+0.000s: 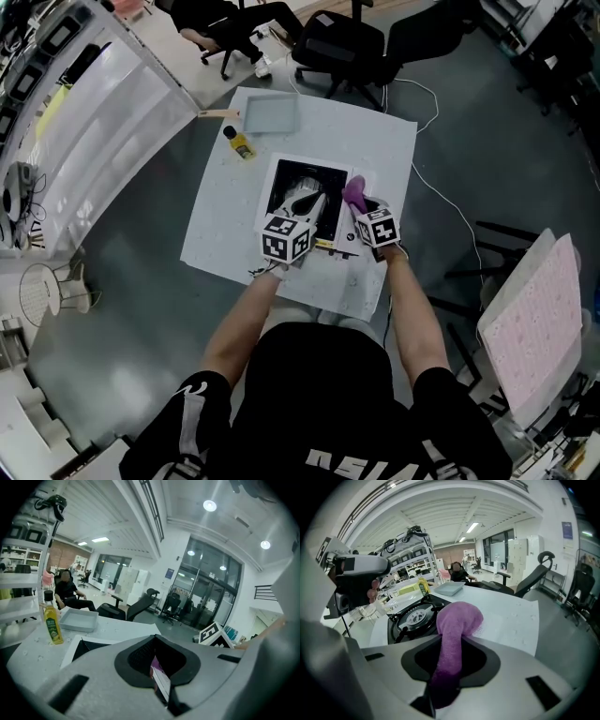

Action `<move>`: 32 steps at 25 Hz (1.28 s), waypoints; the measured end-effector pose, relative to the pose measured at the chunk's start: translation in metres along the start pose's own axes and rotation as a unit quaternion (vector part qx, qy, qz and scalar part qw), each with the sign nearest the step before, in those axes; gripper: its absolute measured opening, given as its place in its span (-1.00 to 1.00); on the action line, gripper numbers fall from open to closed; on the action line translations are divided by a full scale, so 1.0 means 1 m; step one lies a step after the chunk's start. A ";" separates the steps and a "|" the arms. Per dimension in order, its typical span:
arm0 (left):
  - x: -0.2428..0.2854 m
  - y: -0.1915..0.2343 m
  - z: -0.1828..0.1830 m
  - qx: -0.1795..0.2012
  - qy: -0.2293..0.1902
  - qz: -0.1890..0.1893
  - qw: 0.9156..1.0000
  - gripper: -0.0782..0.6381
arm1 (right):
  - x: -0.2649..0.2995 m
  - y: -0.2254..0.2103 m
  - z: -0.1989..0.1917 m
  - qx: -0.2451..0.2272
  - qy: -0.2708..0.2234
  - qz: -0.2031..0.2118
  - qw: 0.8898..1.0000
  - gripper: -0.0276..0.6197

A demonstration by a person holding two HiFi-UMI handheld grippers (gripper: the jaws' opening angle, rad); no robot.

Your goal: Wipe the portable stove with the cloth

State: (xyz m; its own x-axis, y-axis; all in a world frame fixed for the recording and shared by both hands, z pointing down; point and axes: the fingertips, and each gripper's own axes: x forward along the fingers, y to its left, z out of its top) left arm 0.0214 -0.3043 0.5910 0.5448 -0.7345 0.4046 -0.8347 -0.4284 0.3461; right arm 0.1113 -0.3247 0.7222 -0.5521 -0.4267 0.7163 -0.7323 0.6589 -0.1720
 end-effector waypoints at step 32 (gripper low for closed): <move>-0.085 -0.057 -0.060 -0.011 -0.016 0.057 0.998 -0.76 | -0.052 0.080 -0.080 -0.026 0.015 0.062 0.998 -0.61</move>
State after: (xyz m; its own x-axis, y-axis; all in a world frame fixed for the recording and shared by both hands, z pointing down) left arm 0.0281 -0.1860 0.5876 0.4435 -0.7941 0.4155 -0.8889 -0.3302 0.3177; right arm 0.1131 -0.2002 0.7258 -0.6246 -0.3224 0.7113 -0.6374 0.7367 -0.2257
